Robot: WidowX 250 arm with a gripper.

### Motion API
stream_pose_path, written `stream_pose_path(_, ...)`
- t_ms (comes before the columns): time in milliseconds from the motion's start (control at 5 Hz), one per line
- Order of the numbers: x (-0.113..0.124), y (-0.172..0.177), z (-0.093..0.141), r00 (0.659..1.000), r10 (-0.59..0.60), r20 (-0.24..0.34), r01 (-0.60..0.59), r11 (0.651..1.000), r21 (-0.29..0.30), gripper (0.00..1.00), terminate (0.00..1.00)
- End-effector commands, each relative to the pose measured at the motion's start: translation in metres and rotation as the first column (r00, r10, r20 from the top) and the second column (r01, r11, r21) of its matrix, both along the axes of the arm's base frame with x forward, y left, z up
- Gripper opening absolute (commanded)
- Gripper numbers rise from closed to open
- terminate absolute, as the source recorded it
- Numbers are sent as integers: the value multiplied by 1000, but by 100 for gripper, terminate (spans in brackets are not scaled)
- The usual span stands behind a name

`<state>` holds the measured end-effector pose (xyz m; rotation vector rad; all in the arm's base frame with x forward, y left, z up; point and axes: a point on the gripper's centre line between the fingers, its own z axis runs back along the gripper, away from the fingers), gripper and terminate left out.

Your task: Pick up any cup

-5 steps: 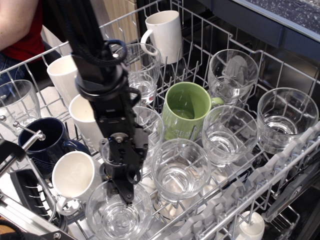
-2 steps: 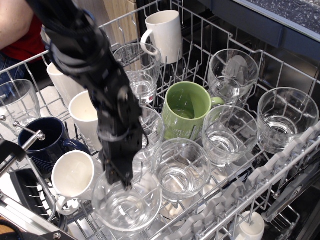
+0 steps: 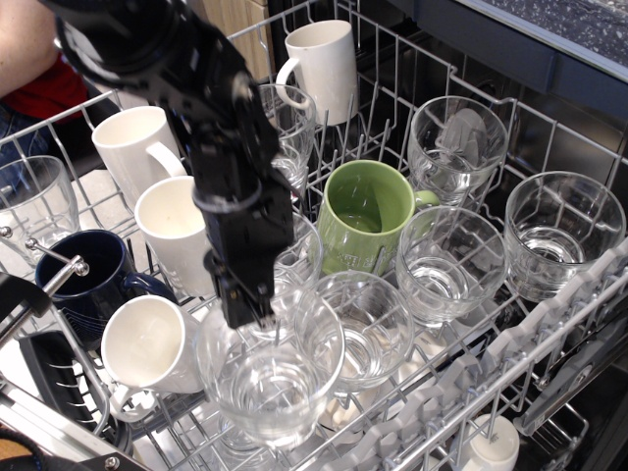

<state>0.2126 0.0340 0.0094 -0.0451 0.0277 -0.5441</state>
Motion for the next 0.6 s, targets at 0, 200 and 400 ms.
stream_pose_path(0, 7, 5, 53, 998, -58, 11, 58, 998, 1, 0, 0)
stream_pose_path(200, -4, 7, 64, 996, -90, -16, 89, 996, -12, 0, 0)
stream_pose_path(400, -12, 7, 69, 994, -101, -31, 100, 994, -46, 0, 100)
